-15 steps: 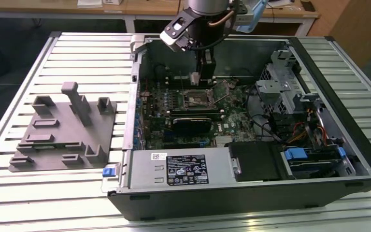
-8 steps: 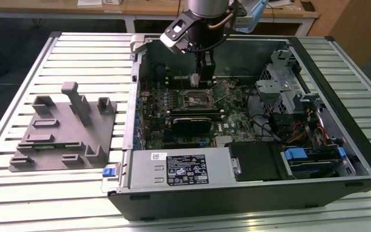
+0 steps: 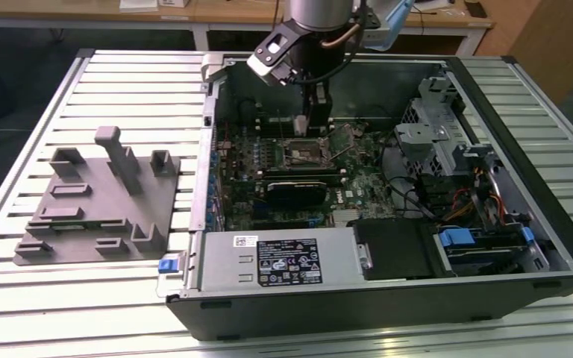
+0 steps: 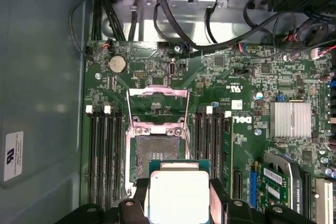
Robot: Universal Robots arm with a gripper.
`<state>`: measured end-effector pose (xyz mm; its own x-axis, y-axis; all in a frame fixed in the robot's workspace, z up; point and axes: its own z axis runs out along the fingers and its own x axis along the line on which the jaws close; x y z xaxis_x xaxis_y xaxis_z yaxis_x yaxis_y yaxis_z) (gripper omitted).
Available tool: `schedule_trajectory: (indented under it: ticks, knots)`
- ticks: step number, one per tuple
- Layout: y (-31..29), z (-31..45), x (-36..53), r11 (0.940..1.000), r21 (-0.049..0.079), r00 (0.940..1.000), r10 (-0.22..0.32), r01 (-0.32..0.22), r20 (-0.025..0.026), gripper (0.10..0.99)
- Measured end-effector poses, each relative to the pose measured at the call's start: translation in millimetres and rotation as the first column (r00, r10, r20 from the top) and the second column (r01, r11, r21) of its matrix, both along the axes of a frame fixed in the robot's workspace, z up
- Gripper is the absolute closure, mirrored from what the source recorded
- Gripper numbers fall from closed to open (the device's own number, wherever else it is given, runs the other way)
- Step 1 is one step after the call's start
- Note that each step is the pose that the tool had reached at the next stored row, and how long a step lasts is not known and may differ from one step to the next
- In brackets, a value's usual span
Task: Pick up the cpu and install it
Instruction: 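Place the cpu into insertion slot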
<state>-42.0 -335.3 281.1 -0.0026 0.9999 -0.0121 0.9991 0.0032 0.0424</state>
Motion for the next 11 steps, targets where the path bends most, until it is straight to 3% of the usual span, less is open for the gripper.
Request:
schedule_trajectory:
  ticks: [11]
  knots:
    - [8.5, -17.6, 0.1, 1.0000, 0.000, 1.0000, 0.002, -0.002, 0.0000, 0.545]
